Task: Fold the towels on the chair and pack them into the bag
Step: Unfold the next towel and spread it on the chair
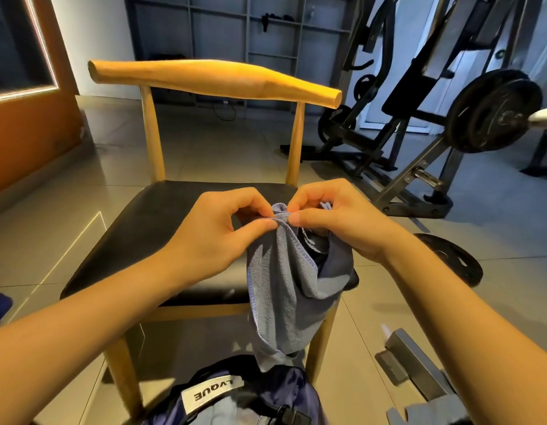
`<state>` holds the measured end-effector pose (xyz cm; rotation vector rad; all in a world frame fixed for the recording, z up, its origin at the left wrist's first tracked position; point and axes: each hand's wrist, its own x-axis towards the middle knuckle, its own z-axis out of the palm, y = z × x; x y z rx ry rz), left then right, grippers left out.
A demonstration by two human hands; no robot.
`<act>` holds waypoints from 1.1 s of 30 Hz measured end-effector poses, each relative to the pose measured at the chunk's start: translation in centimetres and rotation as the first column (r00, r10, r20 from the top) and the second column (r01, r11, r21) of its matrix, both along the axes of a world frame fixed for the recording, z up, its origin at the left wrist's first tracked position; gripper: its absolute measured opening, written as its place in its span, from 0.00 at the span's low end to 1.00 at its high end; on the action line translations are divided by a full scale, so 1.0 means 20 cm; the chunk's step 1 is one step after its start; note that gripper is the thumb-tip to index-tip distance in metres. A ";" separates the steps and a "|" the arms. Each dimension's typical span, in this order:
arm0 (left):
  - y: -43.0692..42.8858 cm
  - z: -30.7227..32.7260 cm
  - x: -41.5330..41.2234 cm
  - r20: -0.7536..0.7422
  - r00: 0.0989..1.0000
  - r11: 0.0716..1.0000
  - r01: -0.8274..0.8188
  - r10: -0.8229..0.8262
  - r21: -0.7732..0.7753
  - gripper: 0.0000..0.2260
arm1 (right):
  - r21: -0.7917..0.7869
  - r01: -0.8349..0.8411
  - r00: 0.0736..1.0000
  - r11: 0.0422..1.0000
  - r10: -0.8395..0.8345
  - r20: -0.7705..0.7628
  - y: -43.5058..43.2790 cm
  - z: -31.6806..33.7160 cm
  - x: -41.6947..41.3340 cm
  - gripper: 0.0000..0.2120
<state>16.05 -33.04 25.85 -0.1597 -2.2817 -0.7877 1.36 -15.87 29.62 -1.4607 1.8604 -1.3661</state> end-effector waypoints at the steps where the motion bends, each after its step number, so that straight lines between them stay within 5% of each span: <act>1: 0.00 -0.01 0.00 -0.008 0.999 0.998 -0.040 0.039 -0.044 0.09 | -0.012 0.002 1.000 1.000 -0.002 0.019 0.00 0.00 0.00 0.03; 5: -0.03 0.01 0.02 -0.014 0.986 0.976 -0.165 0.165 -0.143 0.17 | -0.043 0.032 0.999 0.999 -0.032 -0.003 0.02 0.01 -0.02 0.04; 12: -0.05 0.06 0.02 0.230 0.973 0.997 0.002 -0.020 0.080 0.03 | -0.041 0.098 0.995 0.994 -0.097 0.011 0.04 0.01 -0.03 0.04; 18: 0.00 0.08 0.04 0.157 0.978 0.983 0.119 -0.140 0.139 0.06 | -0.035 0.015 0.998 0.999 -0.013 0.056 0.04 0.02 -0.01 0.04; 24: 0.05 0.07 0.04 0.139 0.970 0.923 0.140 -0.200 0.358 0.15 | -0.006 -0.103 0.991 0.995 0.104 0.083 0.03 0.05 0.02 0.03; 33: 0.06 0.10 0.05 0.177 0.951 0.902 0.167 -0.254 0.397 0.10 | 0.027 -0.163 0.983 0.986 0.159 0.095 0.03 0.05 0.03 0.04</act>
